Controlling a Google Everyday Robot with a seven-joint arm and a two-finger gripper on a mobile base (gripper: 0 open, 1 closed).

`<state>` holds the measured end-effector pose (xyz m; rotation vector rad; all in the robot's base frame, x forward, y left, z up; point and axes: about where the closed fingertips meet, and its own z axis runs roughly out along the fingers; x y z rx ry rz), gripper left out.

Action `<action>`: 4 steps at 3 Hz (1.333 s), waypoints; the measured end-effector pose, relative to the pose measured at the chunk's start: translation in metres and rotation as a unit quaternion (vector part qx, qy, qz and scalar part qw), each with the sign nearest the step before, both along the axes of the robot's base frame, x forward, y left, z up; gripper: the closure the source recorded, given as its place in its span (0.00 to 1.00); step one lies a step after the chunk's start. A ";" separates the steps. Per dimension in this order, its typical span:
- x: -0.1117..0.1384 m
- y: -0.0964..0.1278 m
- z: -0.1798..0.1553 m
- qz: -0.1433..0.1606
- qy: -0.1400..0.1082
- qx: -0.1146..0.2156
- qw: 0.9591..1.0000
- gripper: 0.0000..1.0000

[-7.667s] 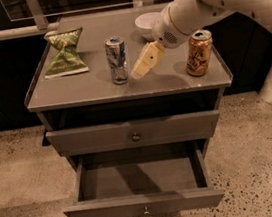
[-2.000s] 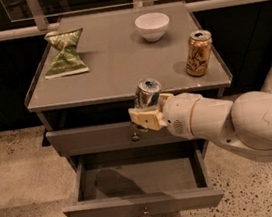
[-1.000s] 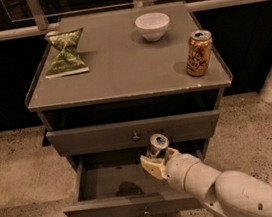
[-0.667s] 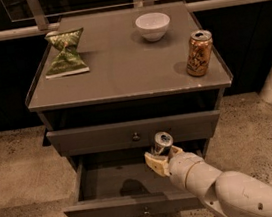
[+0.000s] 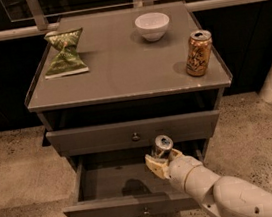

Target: Place redbull can into middle drawer

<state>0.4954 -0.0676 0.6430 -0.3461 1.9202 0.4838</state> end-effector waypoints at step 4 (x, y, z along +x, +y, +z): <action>0.040 0.012 -0.132 -0.027 0.043 -0.039 0.998 1.00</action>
Offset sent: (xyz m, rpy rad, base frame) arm 0.0372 0.0038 -0.1030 -0.0489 0.0023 -0.0676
